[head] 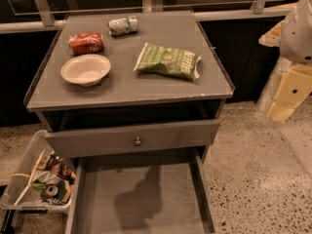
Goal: Place green jalapeno chip bag into middle drawer
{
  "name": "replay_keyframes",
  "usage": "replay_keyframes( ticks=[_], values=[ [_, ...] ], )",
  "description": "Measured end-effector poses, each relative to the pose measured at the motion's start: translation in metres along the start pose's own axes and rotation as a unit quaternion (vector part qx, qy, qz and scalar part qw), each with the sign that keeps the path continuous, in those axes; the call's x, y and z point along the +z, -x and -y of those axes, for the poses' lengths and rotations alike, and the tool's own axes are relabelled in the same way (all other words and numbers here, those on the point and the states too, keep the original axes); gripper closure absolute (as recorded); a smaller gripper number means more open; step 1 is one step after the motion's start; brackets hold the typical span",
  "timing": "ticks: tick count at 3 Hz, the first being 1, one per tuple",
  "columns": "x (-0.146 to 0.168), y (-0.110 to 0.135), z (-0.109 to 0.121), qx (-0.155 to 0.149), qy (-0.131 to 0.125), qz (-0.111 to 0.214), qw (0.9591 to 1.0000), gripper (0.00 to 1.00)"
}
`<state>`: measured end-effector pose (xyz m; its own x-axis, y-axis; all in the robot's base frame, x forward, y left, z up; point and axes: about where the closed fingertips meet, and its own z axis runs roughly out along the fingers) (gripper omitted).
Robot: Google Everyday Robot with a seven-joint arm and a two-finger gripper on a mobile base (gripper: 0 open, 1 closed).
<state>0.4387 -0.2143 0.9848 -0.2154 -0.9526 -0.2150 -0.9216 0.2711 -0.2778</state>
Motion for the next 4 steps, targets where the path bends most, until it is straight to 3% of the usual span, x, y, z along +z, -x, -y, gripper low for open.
replay_keyframes(
  ticks=[2,3,4],
  values=[
    [0.003,0.013,0.002,-0.011,-0.008,0.013,0.9998,0.0],
    [0.027,0.048,0.006,-0.05,-0.015,0.051,0.9973,0.0],
    [0.067,0.092,0.037,-0.066,-0.032,0.094,0.9929,0.0]
  ],
)
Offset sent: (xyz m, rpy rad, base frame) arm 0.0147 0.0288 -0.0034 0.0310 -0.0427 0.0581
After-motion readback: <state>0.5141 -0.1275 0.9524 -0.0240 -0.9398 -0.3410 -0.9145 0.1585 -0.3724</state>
